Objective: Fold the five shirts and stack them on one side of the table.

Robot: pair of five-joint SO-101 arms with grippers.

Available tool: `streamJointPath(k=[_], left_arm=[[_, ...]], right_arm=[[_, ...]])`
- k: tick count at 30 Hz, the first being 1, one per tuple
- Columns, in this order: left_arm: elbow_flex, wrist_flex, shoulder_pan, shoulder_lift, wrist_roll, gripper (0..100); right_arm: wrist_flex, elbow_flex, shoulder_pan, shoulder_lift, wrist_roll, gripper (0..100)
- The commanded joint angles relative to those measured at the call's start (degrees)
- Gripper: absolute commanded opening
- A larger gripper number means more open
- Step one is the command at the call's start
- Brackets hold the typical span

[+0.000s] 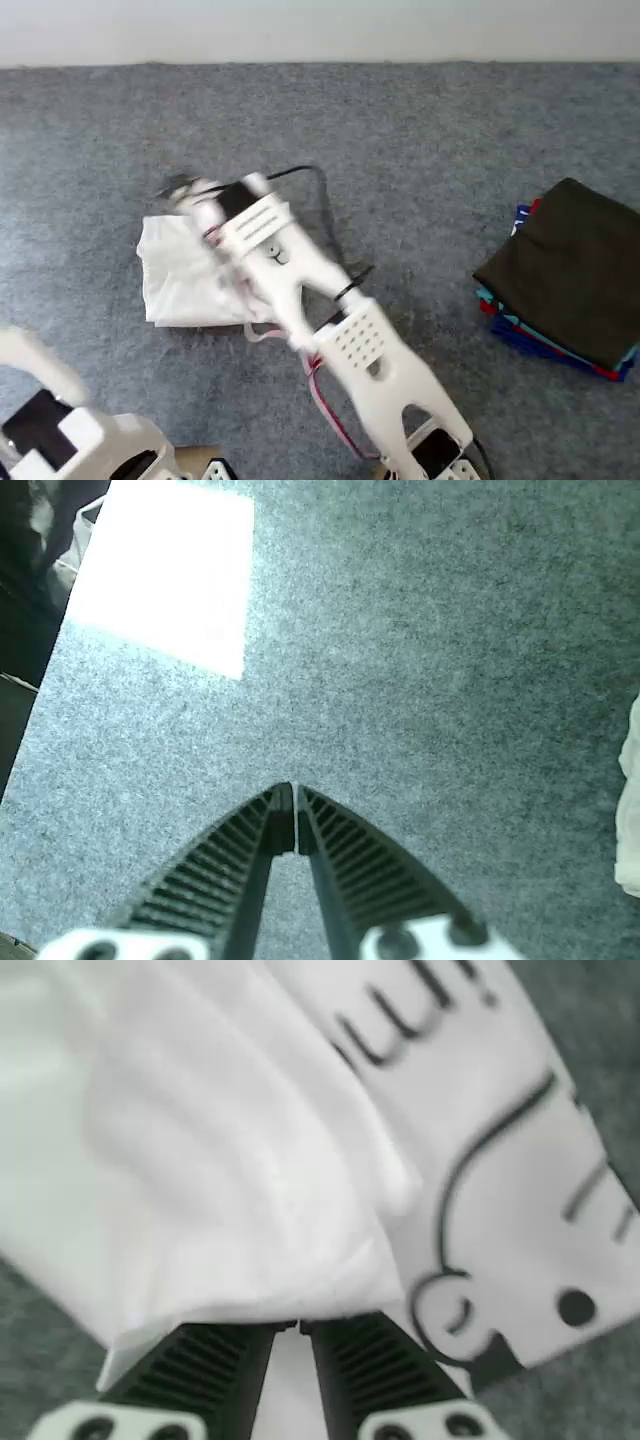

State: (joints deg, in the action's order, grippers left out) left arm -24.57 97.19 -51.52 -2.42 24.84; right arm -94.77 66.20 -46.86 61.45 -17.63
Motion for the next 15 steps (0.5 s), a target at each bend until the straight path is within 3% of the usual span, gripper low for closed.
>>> streamJointPath(k=[1,5,9,15], left_arm=[[-0.4,-0.53,-1.05,-3.25,-0.53,2],[-0.4,-0.79,-3.25,-2.99,-0.53,2],[-0.31,-0.79,-4.84,-2.99,-0.53,2],[-0.31,-0.7,-4.92,-2.99,-0.44,2]], right_arm=[[-3.65,11.34,-7.87,-1.63,-0.35,0.9],[-8.31,22.42,-9.63,-2.15,-0.26,0.9],[-8.22,28.31,-4.35,-2.15,-0.35,0.9],[-8.22,19.52,3.65,-2.59,-0.26,0.9]])
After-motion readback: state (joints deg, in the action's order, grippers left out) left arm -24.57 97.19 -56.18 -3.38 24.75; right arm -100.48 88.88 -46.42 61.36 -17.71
